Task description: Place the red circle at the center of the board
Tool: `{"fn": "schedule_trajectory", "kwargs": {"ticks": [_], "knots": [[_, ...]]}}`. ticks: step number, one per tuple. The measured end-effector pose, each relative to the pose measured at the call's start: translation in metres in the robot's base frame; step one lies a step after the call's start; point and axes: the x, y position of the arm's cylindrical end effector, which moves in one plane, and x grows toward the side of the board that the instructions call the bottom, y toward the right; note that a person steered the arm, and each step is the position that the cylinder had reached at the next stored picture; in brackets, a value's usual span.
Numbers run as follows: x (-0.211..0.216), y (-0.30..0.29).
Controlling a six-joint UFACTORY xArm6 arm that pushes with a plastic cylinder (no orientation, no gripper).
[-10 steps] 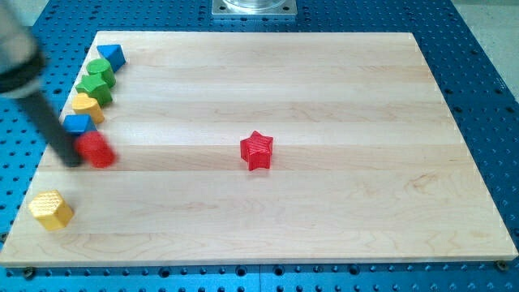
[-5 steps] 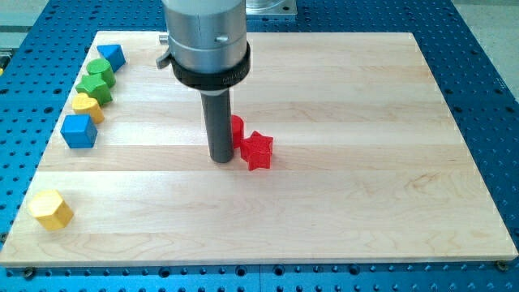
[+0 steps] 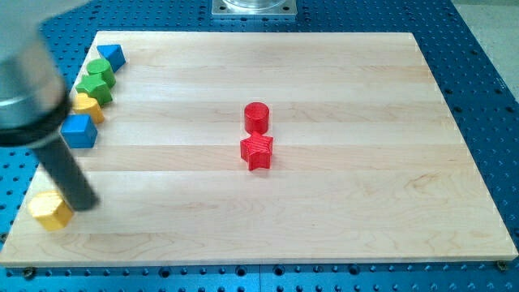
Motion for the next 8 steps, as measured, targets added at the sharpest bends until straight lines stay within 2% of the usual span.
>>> {"fn": "schedule_trajectory", "kwargs": {"ticks": [1, 2, 3, 4, 5, 6, 7, 8], "knots": [[-0.074, -0.053], [-0.164, -0.053], [-0.227, -0.045], [-0.204, 0.028], [-0.205, 0.125], [-0.212, 0.124], [-0.210, 0.061], [-0.242, 0.039]]}}
